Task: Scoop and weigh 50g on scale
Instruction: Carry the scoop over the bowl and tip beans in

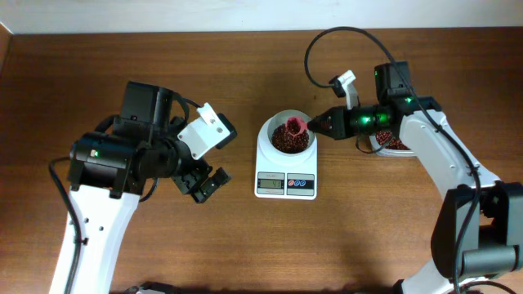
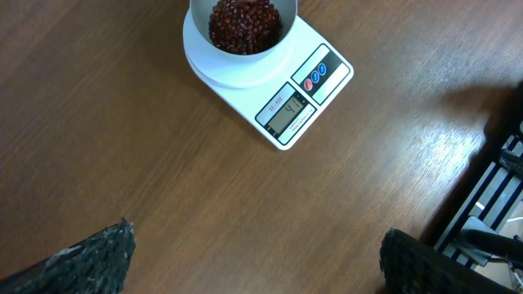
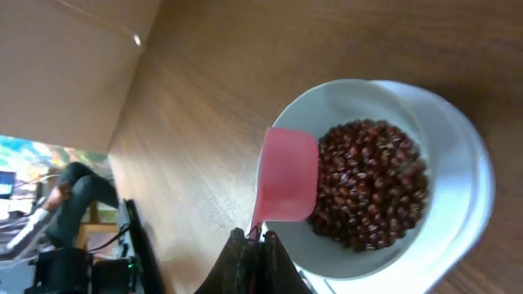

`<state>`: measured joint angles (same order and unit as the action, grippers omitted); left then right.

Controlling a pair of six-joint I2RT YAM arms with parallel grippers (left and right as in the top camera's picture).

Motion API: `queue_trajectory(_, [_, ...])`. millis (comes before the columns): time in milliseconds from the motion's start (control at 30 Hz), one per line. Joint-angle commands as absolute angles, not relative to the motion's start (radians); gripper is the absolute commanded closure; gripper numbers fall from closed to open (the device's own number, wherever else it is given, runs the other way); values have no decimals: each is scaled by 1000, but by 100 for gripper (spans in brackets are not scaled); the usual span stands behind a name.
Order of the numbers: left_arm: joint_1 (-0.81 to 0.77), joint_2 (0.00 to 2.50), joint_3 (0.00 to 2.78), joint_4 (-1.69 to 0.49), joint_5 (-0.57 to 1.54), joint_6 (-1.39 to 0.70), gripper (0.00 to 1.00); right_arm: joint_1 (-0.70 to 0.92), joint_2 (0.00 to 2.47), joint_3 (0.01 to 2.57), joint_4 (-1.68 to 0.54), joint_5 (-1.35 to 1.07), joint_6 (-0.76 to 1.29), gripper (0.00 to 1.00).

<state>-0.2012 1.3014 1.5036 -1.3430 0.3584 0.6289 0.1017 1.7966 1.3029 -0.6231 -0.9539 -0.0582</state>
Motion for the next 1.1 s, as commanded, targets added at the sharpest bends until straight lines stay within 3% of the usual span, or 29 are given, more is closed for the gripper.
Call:
queue_trajectory(0, [-196, 1290, 1522, -1341, 355, 644, 1, 112, 1769, 1338, -660, -693, 23, 96])
queue_trajectory(233, [-196, 1290, 1522, -1341, 355, 644, 1, 118, 1768, 1347, -656, -833, -11, 96])
queue_trajectory(900, [-196, 1290, 1522, -1341, 355, 644, 1, 118, 1768, 1347, -654, -843, -10, 96])
queue_trajectory(1067, [-196, 1290, 1522, -1341, 355, 644, 1, 118, 1768, 1348, -599, -995, -49, 96])
